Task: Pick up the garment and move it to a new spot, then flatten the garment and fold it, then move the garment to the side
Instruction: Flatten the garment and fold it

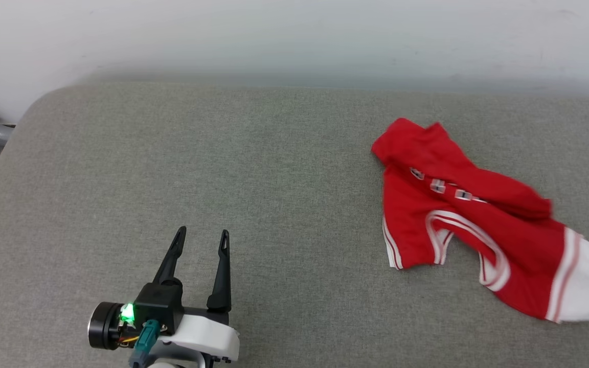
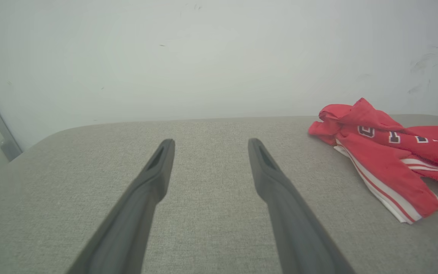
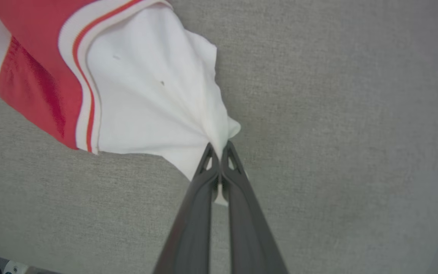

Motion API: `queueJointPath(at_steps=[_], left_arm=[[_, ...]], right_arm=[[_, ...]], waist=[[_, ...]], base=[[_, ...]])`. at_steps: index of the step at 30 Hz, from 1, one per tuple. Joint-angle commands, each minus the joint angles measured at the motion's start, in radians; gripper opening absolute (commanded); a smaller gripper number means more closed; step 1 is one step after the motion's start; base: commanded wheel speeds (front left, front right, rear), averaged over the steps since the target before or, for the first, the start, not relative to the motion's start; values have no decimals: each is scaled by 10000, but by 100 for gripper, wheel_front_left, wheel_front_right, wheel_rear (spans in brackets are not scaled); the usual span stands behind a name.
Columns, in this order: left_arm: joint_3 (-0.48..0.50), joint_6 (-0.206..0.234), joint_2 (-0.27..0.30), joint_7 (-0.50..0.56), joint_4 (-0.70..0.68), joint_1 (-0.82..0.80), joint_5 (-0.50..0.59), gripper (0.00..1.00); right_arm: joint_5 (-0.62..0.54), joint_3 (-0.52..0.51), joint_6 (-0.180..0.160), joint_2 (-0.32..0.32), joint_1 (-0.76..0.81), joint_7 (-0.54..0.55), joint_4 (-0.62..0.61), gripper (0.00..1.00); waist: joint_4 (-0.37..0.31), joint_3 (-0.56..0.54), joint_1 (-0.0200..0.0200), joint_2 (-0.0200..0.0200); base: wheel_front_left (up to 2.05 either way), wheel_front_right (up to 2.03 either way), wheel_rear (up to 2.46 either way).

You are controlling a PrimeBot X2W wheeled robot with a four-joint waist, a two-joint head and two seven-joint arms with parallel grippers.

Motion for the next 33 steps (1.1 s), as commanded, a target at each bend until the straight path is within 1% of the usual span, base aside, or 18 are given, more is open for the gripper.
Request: queueJointPath(at_steps=[1, 3, 7, 8, 9, 10, 15, 18, 21, 22, 24, 28, 31, 33], left_arm=[[7, 20, -3, -26, -13, 129, -50, 100], [12, 6, -2, -26, -10, 111, -46, 100], [27, 9, -3, -26, 5, 49, -37, 100], [34, -5, -2, -26, 10, 40, -31, 100], [54, -15, -3, -26, 10, 45, -15, 100], [81, -13, -3, -26, 8, 69, 14, 100], [191, -80, -4, -26, 24, 175, 104, 100], [247, -80, -4, -26, 11, 182, 113, 100], [265, -83, -4, -26, -12, 226, 125, 100], [263, -93, -4, -26, -20, 232, 128, 100], [246, -105, -4, -26, -29, 240, 128, 100], [172, -86, -4, -26, -84, 212, 118, 100], [124, -86, -4, -26, -112, 170, 109, 100], [99, -82, -4, -26, -123, 132, 107, 100]], right_arm=[[69, -158, -11, -31, 306, -33, 325, 0], [80, -360, -11, 54, 565, -63, 914, 0], [-123, -520, -11, 453, 874, -258, 1959, 0], [-220, -508, -11, 553, 876, -363, 2120, 3], [-301, -521, -11, 657, 830, -510, 2200, 42], [-402, -558, -11, 750, 714, -726, 2212, 100], [-1385, -729, -11, 636, 10, -2120, 1685, 100], [-2079, -995, -12, 589, -422, -2890, 977, 100], [-2755, -1272, -11, 748, -791, -3255, 20, 100], [-3039, -1375, -11, 803, -901, -3323, -350, 100], [-3416, -1641, -11, 1132, -1027, -3345, -1159, 100], [-4220, -1978, -11, 1826, -1129, -3022, -2917, 100], [-4727, -1817, -11, 2384, -1230, -2671, -4058, 100], [-4959, -1480, -11, 2711, -1314, -2368, -4704, 100]], waist=[[22, 13, 0, 0], [66, 49, 0, 0], [175, 116, 0, 0], [203, 125, 0, 0], [216, 125, 0, 0], [211, 117, 0, 0], [184, 30, 0, 0], [149, -33, 0, 0], [127, -77, 0, 0], [131, -83, 0, 0], [150, -89, 0, 0], [242, -33, 0, 0], [333, 37, 0, 0], [383, 86, 0, 0]], base=[[0, 0, 0], [0, 0, 0], [0, 0, 0], [0, 0, 0], [0, 0, 0], [0, 0, 0], [0, 0, 0], [0, 0, 0], [0, 0, 0], [0, 0, 0], [0, 0, 0], [0, 0, 0], [0, 0, 0], [0, 0, 0]])
